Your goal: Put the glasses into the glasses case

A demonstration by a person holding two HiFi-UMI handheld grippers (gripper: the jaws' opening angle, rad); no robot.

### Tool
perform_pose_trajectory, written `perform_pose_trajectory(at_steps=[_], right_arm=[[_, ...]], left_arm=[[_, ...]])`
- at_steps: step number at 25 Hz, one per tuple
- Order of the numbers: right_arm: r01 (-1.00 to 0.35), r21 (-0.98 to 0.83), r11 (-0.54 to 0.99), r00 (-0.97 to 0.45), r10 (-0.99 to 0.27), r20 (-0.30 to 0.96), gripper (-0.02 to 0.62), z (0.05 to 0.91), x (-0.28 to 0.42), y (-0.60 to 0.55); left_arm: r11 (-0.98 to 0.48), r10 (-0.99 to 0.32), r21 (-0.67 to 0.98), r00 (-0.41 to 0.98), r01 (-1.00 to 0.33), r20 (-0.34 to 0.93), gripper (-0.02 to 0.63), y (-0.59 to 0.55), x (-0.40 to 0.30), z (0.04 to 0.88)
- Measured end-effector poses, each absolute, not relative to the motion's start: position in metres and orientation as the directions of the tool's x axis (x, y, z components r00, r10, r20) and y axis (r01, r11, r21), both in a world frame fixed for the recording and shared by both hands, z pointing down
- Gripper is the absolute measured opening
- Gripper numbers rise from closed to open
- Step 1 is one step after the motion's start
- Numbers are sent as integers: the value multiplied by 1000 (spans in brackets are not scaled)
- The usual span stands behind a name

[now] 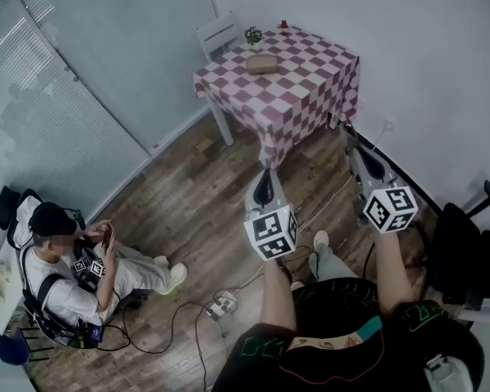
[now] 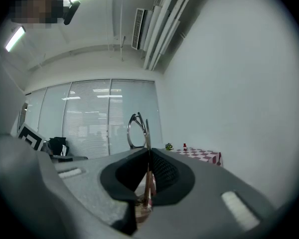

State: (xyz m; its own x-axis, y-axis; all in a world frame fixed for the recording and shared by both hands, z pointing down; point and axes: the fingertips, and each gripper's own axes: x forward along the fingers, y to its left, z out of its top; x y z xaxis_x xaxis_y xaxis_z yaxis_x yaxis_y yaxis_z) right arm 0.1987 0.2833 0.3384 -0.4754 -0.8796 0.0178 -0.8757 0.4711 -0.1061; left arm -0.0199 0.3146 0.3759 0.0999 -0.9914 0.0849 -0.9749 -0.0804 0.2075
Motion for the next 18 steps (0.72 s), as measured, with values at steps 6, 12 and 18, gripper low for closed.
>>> perform_pose_trajectory(at_steps=[6, 12, 18], right_arm=[[-855, -127, 504, -511, -859, 34, 20, 350, 181, 259], [-852, -149, 501, -515, -854, 73, 20, 370, 184, 231], [-871, -170, 462, -484, -866, 125, 20, 395, 207, 200]], left_arm=[[-62, -992, 231, 86, -971, 97, 11, 299, -28, 383], [-6, -994, 257, 34, -966, 104, 9, 277, -34, 394], [-20, -989, 301, 64, -953, 137, 9, 243, -22, 413]])
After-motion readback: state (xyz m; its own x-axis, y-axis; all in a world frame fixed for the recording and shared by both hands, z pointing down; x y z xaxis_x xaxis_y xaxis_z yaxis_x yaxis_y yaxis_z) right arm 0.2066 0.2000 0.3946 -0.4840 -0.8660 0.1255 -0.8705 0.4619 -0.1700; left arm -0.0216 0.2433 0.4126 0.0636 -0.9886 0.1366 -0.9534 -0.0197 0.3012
